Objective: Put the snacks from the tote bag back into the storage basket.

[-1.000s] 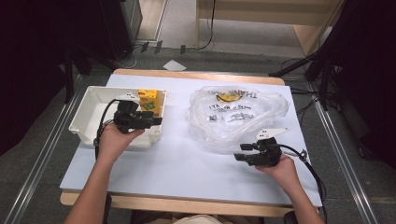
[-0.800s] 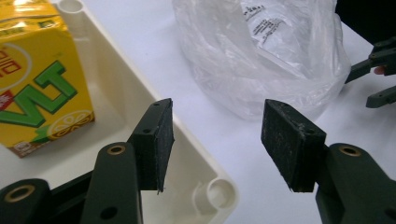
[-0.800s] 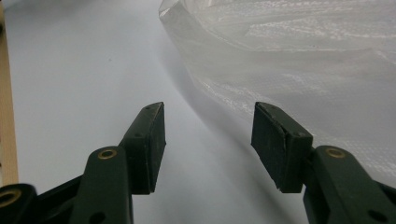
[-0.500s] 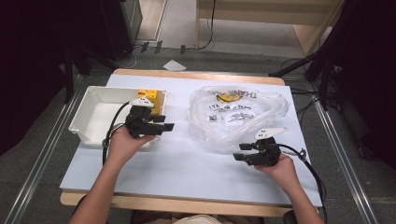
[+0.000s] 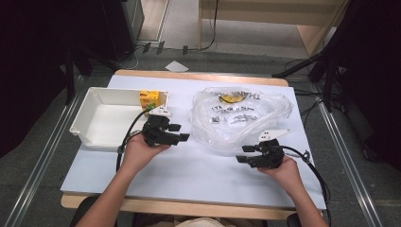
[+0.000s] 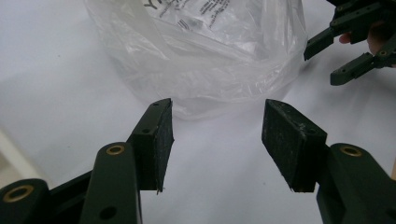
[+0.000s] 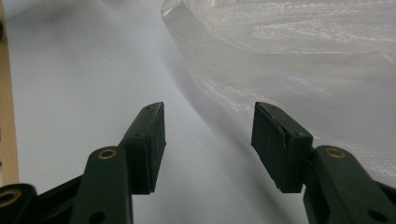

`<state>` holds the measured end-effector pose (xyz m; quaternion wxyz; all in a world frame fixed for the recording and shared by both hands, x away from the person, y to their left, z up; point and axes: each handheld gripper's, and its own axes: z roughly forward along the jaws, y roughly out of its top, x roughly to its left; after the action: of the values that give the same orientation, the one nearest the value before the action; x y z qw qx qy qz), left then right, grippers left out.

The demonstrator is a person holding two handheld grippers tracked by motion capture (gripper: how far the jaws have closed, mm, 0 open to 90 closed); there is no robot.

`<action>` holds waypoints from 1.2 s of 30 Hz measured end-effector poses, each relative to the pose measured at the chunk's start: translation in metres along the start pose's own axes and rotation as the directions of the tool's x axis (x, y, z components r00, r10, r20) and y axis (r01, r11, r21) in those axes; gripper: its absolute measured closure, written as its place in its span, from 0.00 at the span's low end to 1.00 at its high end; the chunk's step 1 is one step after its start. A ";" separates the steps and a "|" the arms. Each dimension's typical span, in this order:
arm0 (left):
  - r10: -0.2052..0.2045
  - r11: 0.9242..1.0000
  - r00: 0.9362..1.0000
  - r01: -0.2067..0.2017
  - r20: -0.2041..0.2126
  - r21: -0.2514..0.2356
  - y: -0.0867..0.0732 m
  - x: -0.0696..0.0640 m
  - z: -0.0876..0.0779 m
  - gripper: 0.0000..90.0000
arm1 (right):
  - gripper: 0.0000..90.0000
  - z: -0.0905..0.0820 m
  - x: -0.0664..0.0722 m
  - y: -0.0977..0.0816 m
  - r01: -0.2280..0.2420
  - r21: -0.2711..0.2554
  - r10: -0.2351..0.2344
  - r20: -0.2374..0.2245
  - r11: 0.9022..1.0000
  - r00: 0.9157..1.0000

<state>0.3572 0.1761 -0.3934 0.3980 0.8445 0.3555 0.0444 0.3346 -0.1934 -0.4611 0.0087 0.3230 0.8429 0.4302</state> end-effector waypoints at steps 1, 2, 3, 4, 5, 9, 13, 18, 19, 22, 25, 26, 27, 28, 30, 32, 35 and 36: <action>0.000 1.000 1.000 0.000 0.002 0.001 0.000 -0.002 0.002 0.49 | 0.51 0.000 0.000 0.000 0.000 0.000 0.000 -0.001 1.000 1.000; 0.005 1.000 1.000 -0.005 0.005 0.004 -0.001 -0.003 0.004 0.49 | 0.51 0.000 0.000 0.000 0.000 0.000 0.000 0.000 1.000 1.000; 0.007 1.000 1.000 -0.007 0.010 -0.001 -0.001 -0.005 0.006 0.49 | 0.51 0.000 0.000 0.000 0.000 0.000 0.000 0.000 1.000 1.000; 0.012 1.000 1.000 -0.012 0.010 -0.004 -0.002 -0.007 0.008 0.49 | 0.51 0.000 0.000 0.000 0.001 0.000 -0.001 0.000 1.000 1.000; 0.016 1.000 1.000 -0.016 0.008 -0.005 -0.002 -0.008 0.010 0.49 | 0.51 0.000 0.000 0.000 0.002 0.000 -0.002 0.000 1.000 1.000; 0.029 1.000 0.999 -0.029 0.016 -0.002 -0.005 -0.013 0.018 0.48 | 0.51 0.000 0.000 0.000 0.002 0.000 -0.002 0.001 1.000 1.000; 0.049 0.999 0.998 -0.049 0.026 0.004 -0.009 -0.018 0.027 0.48 | 0.51 0.000 0.000 0.000 0.002 0.002 -0.002 0.001 1.000 1.000; 0.079 0.997 0.996 -0.080 0.033 0.013 -0.013 -0.021 0.035 0.48 | 0.50 0.001 0.000 0.000 0.000 0.004 0.000 -0.001 1.000 1.000; 0.082 0.997 0.996 -0.082 0.043 0.011 -0.013 -0.020 0.035 0.48 | 0.50 0.001 0.000 0.000 -0.008 0.009 0.008 0.002 1.000 1.000; 0.076 0.997 0.994 -0.077 0.072 0.005 -0.015 -0.019 0.037 0.48 | 0.50 0.001 0.001 0.000 -0.007 0.007 0.007 0.000 1.000 1.000; 0.081 0.996 0.995 -0.083 0.062 0.023 -0.017 -0.017 0.039 0.48 | 0.50 0.002 0.000 0.000 -0.003 0.005 0.003 -0.001 1.000 1.000; 0.080 0.997 0.995 -0.081 0.061 0.020 -0.017 -0.016 0.040 0.48 | 0.50 0.001 0.000 0.000 -0.003 0.005 0.003 -0.001 1.000 1.000; 0.077 0.997 0.995 -0.078 0.062 0.020 -0.017 -0.016 0.040 0.48 | 0.50 0.001 0.000 0.000 -0.003 0.005 0.003 -0.001 1.000 1.000; 0.078 0.997 0.995 -0.079 0.063 0.024 -0.018 -0.015 0.039 0.48 | 0.50 0.001 0.000 0.000 -0.003 0.005 0.003 -0.001 1.000 1.000; 0.075 0.997 0.995 -0.077 0.063 0.024 -0.018 -0.014 0.040 0.48 | 0.50 0.002 0.000 0.000 -0.001 0.006 0.001 -0.001 1.000 1.000; 0.077 0.996 0.995 -0.079 0.061 0.029 -0.019 -0.014 0.040 0.48 | 0.50 0.002 0.000 0.000 -0.002 0.008 0.002 -0.002 1.000 1.000; 0.079 0.996 0.995 -0.081 0.057 0.037 -0.019 -0.014 0.041 0.48 | 0.50 0.002 0.000 0.000 -0.001 0.006 0.001 -0.002 1.000 1.000; 0.077 0.996 0.995 -0.079 0.060 0.038 -0.019 -0.014 0.042 0.48 | 0.50 0.002 0.000 0.000 -0.001 0.006 0.002 -0.002 1.000 1.000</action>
<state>0.3513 0.1488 -0.4327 0.3892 0.8665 0.3113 0.0279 0.3351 -0.1921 -0.4623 0.0063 0.3232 0.8440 0.4280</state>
